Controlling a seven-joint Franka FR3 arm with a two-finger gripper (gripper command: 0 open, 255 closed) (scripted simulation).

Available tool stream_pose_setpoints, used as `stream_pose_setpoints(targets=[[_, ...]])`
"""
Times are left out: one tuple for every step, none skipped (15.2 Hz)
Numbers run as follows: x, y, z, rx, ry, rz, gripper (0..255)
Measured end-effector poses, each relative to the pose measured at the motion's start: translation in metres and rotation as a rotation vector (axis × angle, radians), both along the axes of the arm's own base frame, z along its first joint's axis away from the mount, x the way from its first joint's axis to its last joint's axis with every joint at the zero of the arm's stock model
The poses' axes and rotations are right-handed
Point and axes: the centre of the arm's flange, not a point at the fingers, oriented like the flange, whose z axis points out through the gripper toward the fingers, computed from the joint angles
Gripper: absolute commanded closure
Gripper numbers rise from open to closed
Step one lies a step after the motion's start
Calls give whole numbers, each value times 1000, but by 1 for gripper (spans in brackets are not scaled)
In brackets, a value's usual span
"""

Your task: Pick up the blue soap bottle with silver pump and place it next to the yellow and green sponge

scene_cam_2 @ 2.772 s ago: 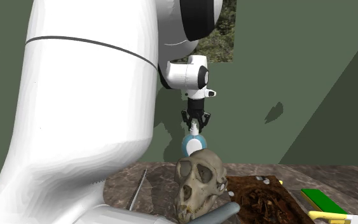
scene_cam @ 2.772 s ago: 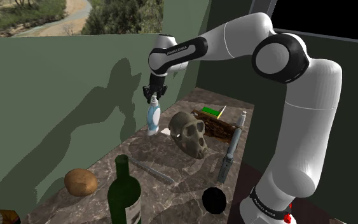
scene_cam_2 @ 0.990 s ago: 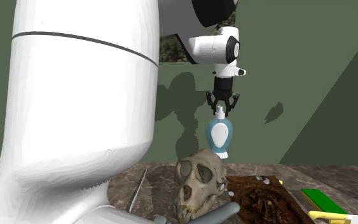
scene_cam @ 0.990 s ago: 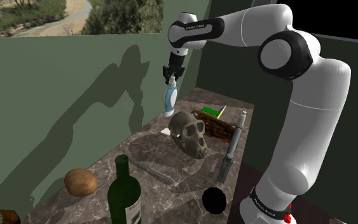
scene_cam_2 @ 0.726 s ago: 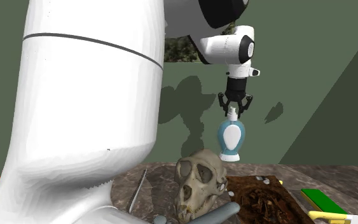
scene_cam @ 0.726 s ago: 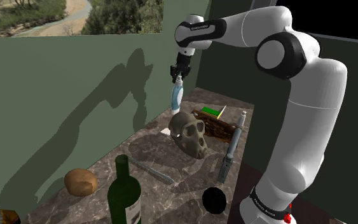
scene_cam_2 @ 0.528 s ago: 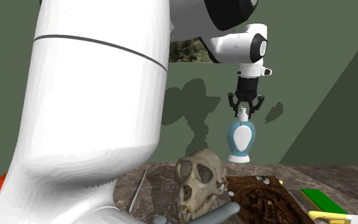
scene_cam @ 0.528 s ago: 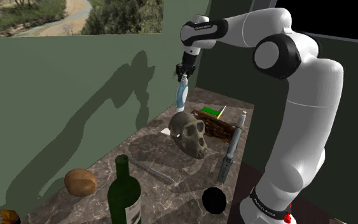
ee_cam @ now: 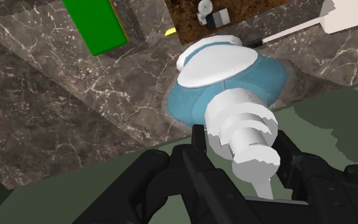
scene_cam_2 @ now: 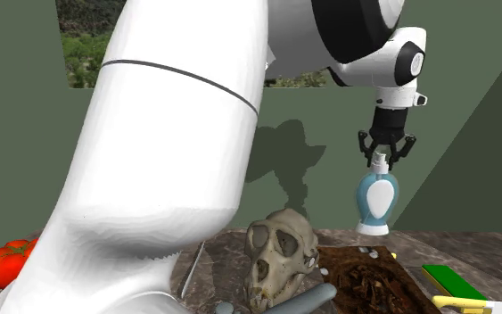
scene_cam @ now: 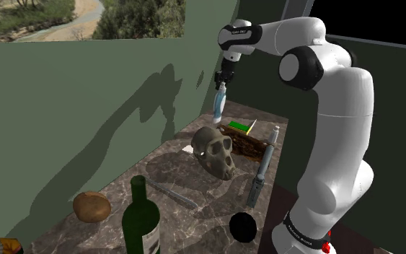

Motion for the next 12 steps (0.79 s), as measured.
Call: stream_pose_setpoints(targets=[[0,-11,-1,0,0,0,255],[0,-24,-1,0,0,0,255],[-4,-37,1,0,0,0,255],[-5,-53,0,-1,-1,0,255],[-5,-60,-3,-1,0,0,255],[-5,-62,-6,0,0,0,255],[-5,-63,-9,0,0,1,255],[-5,-65,-15,0,0,1,255],[-5,-65,-21,0,0,1,255],[-5,-65,-25,0,0,1,255],[-6,-64,-31,0,0,1,255],[-7,-64,-36,0,0,1,255]])
